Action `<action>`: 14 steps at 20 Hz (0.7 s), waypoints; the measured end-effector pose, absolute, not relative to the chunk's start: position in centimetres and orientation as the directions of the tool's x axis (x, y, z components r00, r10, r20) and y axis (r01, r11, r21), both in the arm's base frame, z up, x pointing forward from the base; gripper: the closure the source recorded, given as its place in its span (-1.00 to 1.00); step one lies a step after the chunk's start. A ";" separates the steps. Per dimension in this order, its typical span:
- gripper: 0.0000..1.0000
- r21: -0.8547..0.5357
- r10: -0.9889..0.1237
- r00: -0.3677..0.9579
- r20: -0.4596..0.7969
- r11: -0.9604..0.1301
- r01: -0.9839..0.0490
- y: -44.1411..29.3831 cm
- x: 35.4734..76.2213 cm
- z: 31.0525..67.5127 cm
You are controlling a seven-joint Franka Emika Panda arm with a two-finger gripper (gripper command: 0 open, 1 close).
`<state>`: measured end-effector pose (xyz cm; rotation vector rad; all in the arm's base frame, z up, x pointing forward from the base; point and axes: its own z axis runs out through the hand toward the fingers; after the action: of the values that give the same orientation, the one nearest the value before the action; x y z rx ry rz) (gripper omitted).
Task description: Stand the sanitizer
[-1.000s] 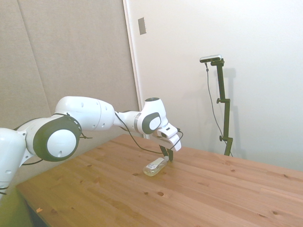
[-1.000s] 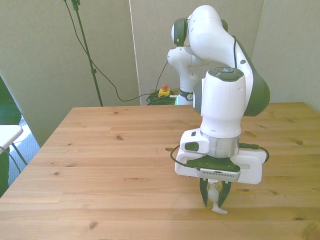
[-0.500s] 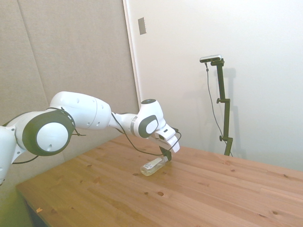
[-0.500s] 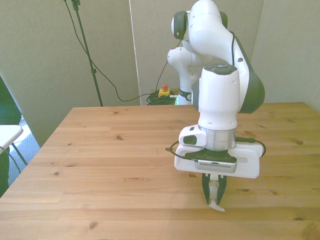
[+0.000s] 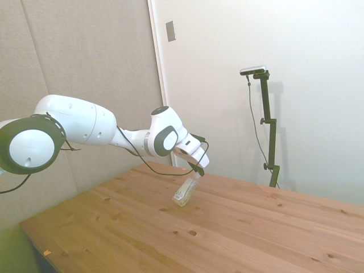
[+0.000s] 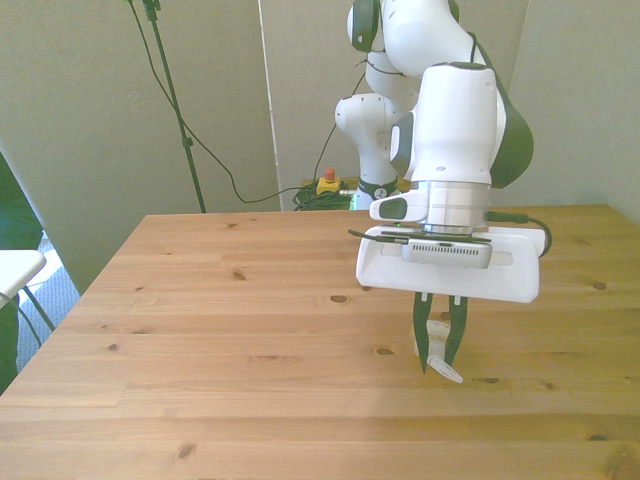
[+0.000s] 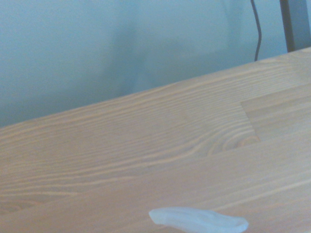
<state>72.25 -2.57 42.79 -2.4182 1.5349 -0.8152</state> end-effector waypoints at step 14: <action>1.00 -0.536 -0.835 0.107 0.540 -0.439 -0.721 0.7 70.9 44.2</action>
<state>70.89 0.73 44.16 -2.2306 1.5815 -1.2436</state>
